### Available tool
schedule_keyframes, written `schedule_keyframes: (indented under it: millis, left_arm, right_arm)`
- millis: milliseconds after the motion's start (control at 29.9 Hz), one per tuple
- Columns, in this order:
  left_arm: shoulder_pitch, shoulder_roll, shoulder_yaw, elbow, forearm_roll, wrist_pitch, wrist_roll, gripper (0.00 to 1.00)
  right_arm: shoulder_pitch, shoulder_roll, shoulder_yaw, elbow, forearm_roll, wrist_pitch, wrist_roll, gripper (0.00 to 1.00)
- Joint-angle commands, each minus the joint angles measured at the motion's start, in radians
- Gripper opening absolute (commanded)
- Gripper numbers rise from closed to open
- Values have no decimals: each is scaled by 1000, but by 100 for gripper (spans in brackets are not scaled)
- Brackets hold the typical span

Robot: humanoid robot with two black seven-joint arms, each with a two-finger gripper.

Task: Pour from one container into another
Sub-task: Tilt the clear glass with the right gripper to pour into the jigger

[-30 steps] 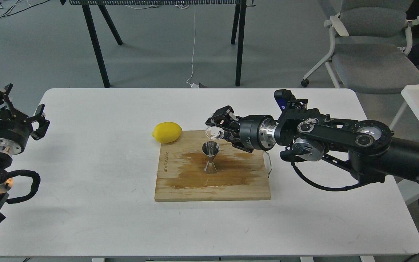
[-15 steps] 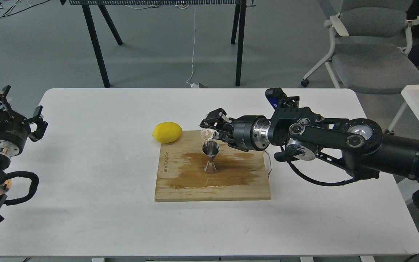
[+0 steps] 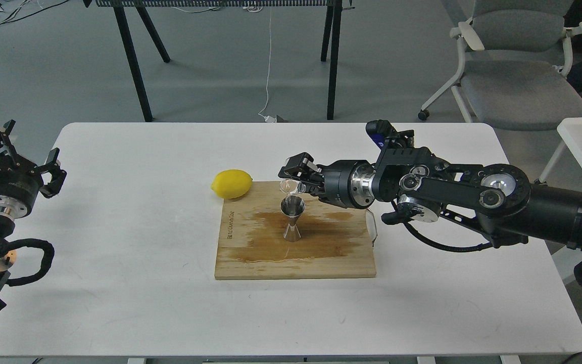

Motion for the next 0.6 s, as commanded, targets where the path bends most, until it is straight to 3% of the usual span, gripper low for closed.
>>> schedule_keyframes:
  millis: [0,569]
  left_arm:
    - [0,0,0,0,1,0,0,94]
    - [11,0,0,0,1,0,0,94]
  right_arm:
    - [3,11,-2,0,-5,0,0,24]
    - [28,10,-38,8,-35,0,5,24]
